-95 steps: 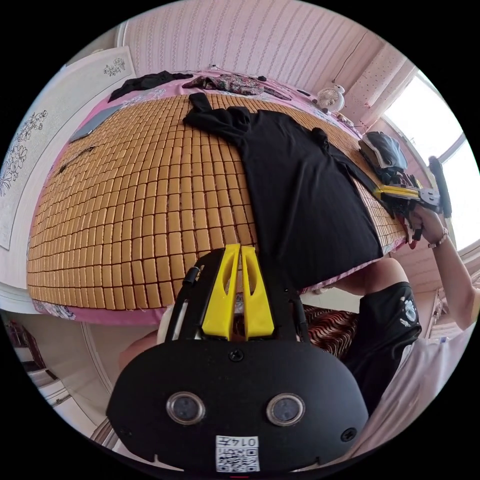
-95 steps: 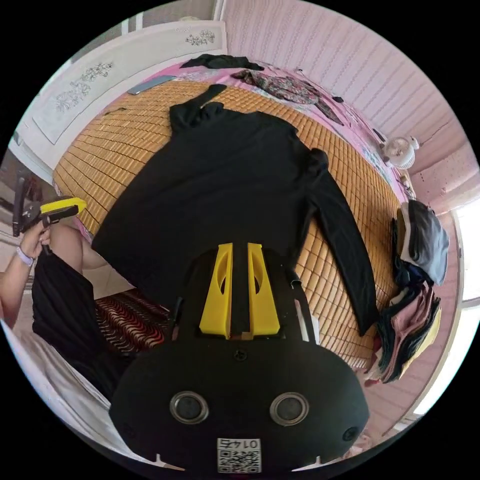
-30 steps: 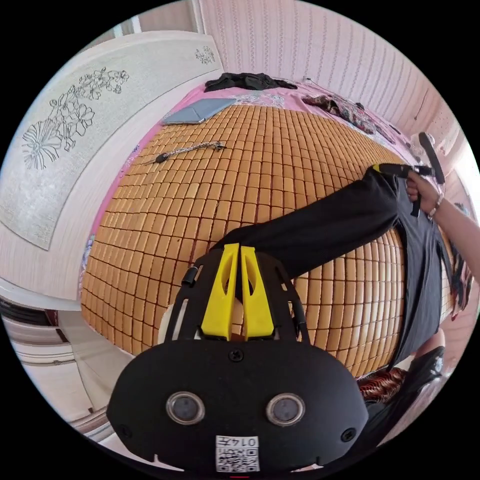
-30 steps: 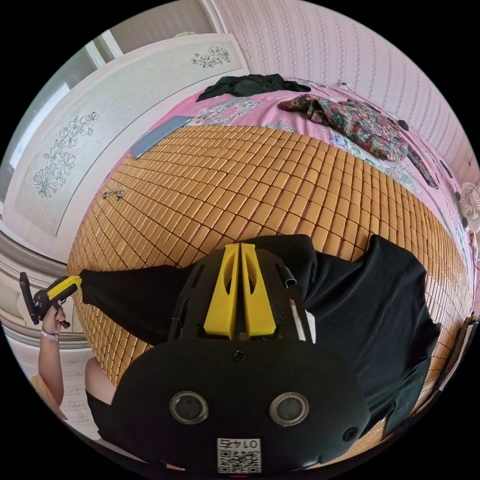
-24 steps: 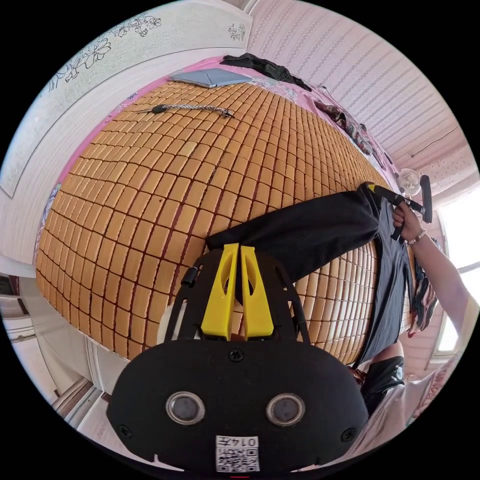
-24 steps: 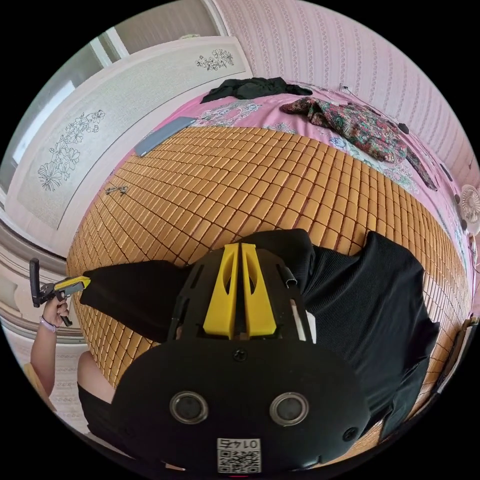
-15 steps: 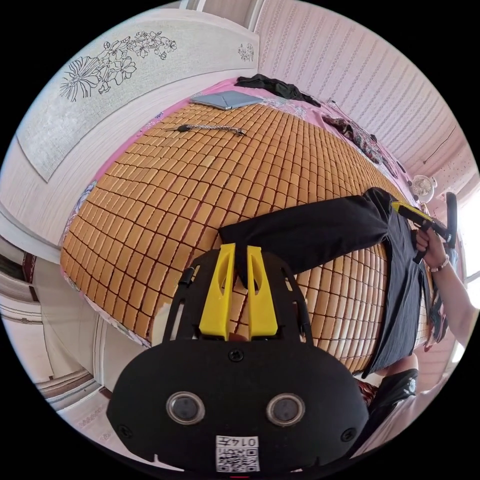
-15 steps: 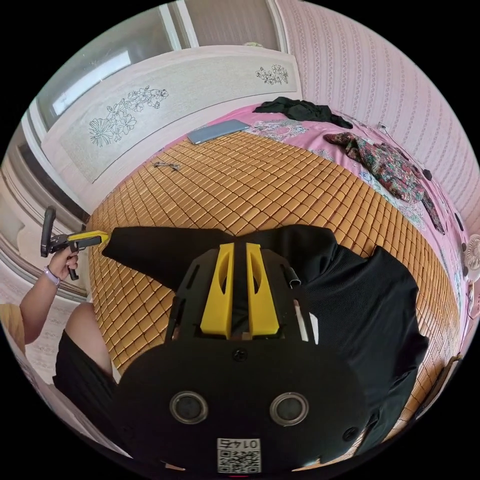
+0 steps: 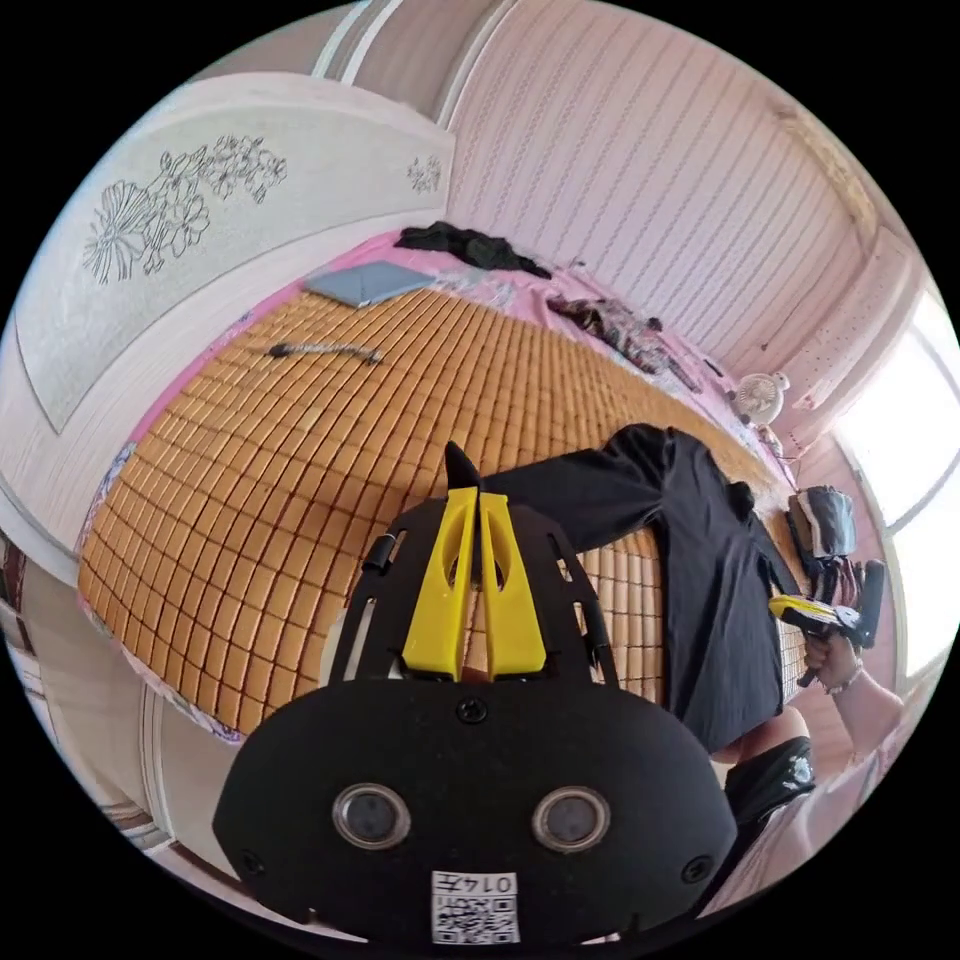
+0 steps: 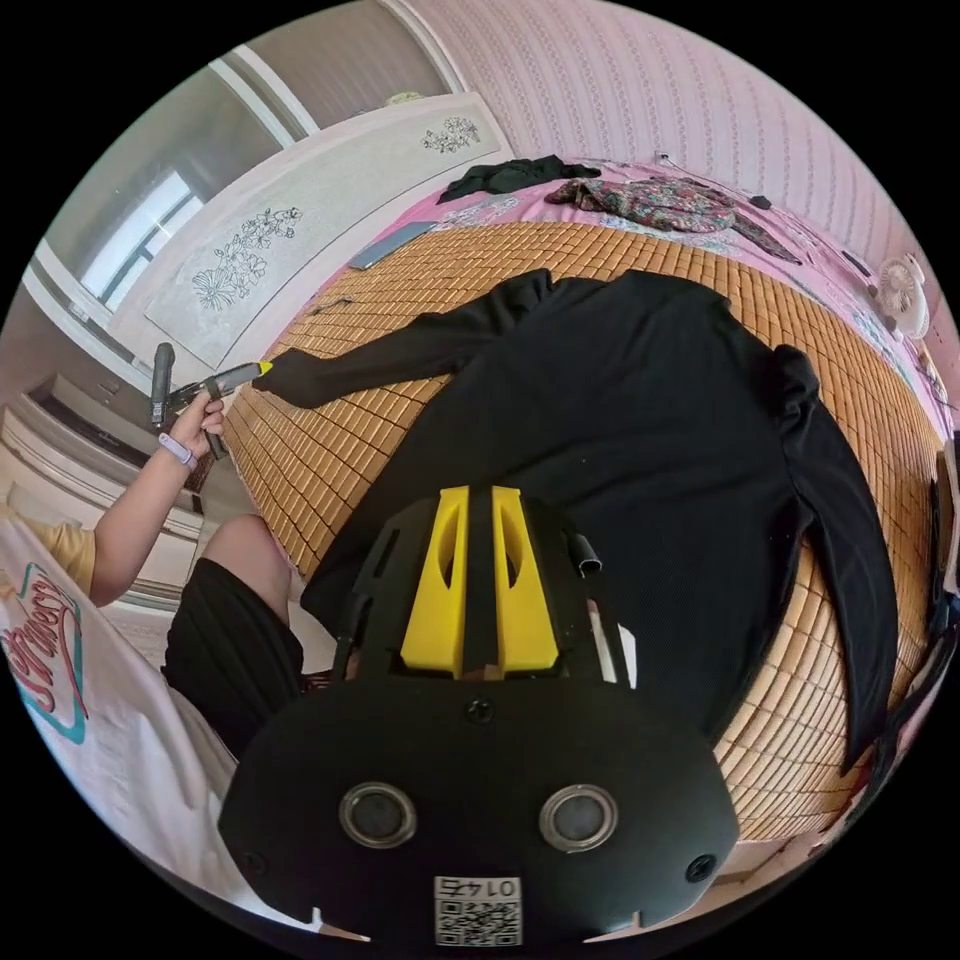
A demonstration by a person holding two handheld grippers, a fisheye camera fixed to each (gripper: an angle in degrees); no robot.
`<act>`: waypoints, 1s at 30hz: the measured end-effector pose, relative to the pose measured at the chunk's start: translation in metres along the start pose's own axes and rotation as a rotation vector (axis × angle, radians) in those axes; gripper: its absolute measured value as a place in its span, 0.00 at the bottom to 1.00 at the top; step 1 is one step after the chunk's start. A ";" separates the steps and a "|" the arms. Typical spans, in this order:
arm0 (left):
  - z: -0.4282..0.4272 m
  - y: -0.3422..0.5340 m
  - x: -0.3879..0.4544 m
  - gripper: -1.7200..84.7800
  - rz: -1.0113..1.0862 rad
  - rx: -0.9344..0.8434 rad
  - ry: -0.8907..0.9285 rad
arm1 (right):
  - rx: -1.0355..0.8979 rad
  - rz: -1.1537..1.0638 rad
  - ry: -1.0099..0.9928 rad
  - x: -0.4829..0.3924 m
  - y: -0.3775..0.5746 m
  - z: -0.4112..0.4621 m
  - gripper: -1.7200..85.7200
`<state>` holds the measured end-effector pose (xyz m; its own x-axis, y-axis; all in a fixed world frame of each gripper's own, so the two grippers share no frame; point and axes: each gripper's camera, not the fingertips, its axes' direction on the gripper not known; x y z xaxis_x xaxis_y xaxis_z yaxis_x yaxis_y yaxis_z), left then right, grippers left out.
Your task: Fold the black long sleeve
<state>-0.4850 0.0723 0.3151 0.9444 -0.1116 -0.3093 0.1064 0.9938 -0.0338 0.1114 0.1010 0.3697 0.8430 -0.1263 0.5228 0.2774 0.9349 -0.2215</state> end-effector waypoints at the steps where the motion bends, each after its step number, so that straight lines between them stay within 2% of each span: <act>1: -0.013 -0.011 0.039 0.01 0.094 0.069 0.075 | 0.022 0.018 -0.001 0.006 0.010 -0.012 0.07; 4: -0.032 -0.027 0.156 0.01 0.381 0.170 0.303 | 0.096 0.067 -0.023 0.018 0.032 -0.046 0.07; 6: -0.031 -0.024 0.231 0.01 0.529 0.144 0.512 | 0.149 0.110 -0.041 0.028 0.046 -0.069 0.07; 8: -0.007 0.002 0.317 0.01 0.647 0.019 0.767 | 0.200 0.164 -0.037 0.040 0.064 -0.090 0.07; 9: 0.002 0.012 0.334 0.01 0.661 -0.023 0.813 | 0.221 0.207 -0.008 0.052 0.078 -0.100 0.07; 11: 0.050 0.061 0.386 0.01 0.707 -0.259 0.870 | 0.209 0.293 0.054 0.073 0.101 -0.107 0.08; 14: 0.089 0.113 0.402 0.01 0.724 -0.478 0.827 | 0.142 0.404 0.117 0.102 0.134 -0.106 0.08; 18: 0.099 0.123 0.373 0.01 0.684 -0.484 0.696 | 0.086 0.377 0.126 0.110 0.136 -0.089 0.08; 20: 0.107 0.109 0.348 0.01 0.659 -0.436 0.537 | 0.070 0.312 0.114 0.107 0.112 -0.077 0.08; 23: 0.124 0.081 0.319 0.01 0.622 -0.354 0.296 | 0.080 0.150 0.096 0.095 0.042 -0.053 0.08; 27: 0.156 0.047 0.296 0.01 0.564 -0.336 0.153 | 0.088 -0.032 0.047 0.071 -0.091 -0.003 0.08; 30: 0.185 0.028 0.293 0.01 0.548 -0.343 0.068 | 0.050 -0.139 0.106 0.044 -0.182 0.045 0.09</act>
<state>-0.1479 0.0675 0.3992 0.8103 0.4011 -0.4272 -0.5015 0.8518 -0.1515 0.0773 -0.0596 0.4704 0.8429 -0.2871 0.4552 0.3734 0.9210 -0.1107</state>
